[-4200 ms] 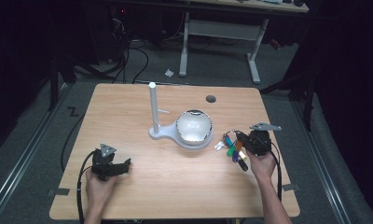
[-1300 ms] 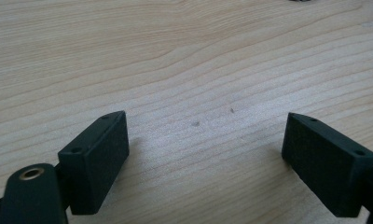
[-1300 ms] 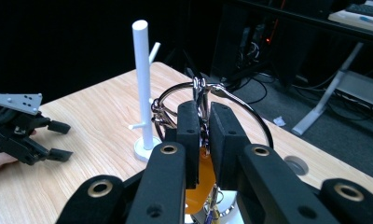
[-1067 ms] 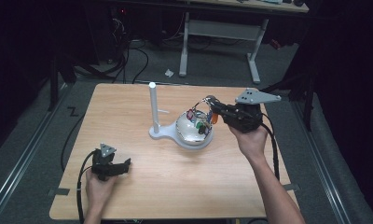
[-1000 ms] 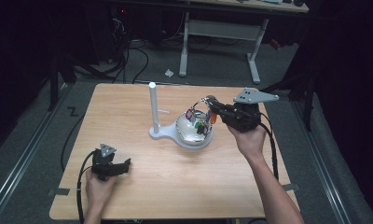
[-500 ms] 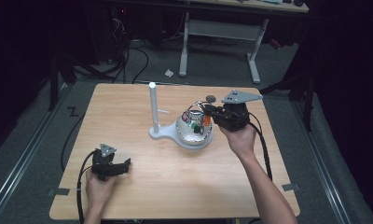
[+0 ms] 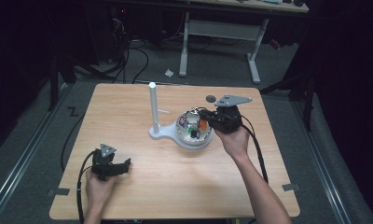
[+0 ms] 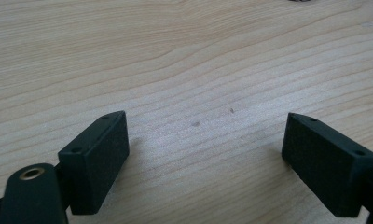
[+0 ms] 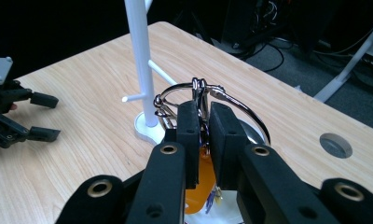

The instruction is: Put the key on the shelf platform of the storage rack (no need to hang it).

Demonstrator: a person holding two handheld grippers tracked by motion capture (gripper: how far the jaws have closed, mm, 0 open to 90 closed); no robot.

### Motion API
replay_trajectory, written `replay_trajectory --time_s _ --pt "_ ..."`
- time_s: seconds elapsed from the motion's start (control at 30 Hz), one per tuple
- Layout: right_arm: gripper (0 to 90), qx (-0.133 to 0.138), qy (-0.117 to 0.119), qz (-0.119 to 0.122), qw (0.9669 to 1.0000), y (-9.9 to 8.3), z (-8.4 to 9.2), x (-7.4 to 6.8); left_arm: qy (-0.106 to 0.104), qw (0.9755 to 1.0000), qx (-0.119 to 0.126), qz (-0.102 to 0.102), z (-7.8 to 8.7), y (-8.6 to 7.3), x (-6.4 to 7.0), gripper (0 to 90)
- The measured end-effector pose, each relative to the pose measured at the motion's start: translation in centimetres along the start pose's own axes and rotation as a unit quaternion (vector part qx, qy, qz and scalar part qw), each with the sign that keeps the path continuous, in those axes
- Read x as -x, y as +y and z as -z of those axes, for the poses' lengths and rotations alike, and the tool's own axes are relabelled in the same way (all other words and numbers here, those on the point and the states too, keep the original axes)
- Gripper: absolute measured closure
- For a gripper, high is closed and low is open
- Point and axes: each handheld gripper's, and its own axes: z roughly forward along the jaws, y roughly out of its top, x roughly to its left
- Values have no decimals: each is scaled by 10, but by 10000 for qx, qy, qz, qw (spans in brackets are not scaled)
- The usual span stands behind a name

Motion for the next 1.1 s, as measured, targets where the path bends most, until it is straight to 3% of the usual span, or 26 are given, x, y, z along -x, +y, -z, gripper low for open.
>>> replay_trajectory --time_s 1.1 --pt "833 -409 -130 -221 9988 -27 -39 13 -1 10000 0 1 0 0 0 154"
